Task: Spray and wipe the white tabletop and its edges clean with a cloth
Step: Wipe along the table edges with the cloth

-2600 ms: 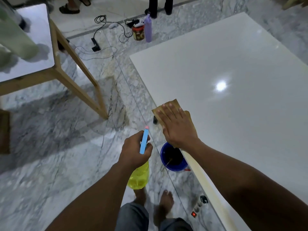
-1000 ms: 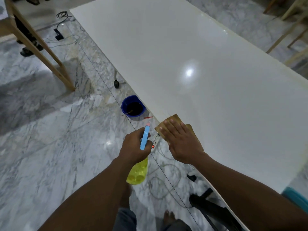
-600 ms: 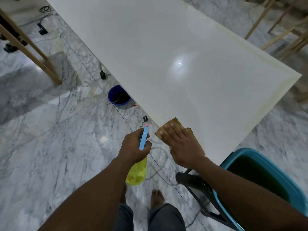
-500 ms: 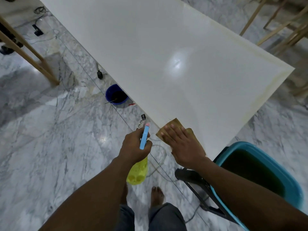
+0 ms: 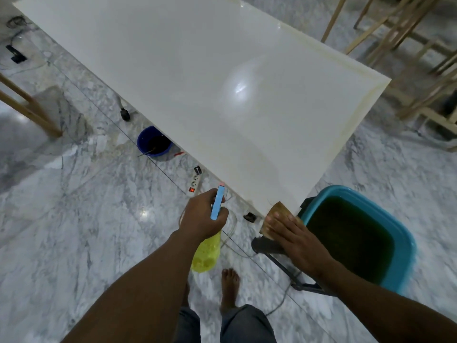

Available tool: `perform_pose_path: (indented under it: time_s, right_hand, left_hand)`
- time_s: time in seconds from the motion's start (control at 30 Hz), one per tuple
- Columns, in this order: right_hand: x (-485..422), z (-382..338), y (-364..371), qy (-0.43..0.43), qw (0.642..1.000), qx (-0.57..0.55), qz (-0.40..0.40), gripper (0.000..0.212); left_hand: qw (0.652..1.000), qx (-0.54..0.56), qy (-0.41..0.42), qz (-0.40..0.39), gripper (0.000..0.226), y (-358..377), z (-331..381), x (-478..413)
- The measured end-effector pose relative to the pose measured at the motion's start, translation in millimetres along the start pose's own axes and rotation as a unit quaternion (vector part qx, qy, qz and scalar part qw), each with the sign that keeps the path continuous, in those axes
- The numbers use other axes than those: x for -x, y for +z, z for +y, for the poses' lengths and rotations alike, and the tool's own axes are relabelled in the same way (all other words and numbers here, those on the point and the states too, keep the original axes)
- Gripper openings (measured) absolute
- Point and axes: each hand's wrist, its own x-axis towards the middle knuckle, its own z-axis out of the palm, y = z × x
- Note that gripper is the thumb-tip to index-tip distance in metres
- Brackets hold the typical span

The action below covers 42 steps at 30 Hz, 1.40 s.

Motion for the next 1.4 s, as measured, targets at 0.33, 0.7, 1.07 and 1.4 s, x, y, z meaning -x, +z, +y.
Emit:
perform_pose_path:
  time_s: [0.33, 0.7, 1.07, 1.4]
  right_hand:
    - [-6.3, 4.7, -111.5, 0.561, 0.574, -0.577, 0.153, 0.029]
    - [-79.2, -30.6, -172.9, 0.411, 0.1, -0.809, 0.408, 0.063]
    - [-119.1, -19.3, -222.5, 0.35, 0.081, -0.842, 0.402, 0.064]
    - [-103.2, 14.6, -223.6, 0.362, 0.045, -0.831, 0.42, 0.068]
  left_hand:
    - [0.995, -0.032, 0.076, -0.061, 0.011, -29.7, 33.6, -20.6]
    - [0.929, -0.16, 0.223, -0.248, 0.011, -86.6, 103.7, -70.8]
    - [0.851, -0.256, 0.346, -0.301, 0.032, -102.5, 146.2, -101.8]
    - [0.856, -0.197, 0.378, -0.293, 0.014, -104.4, 198.9, -136.3]
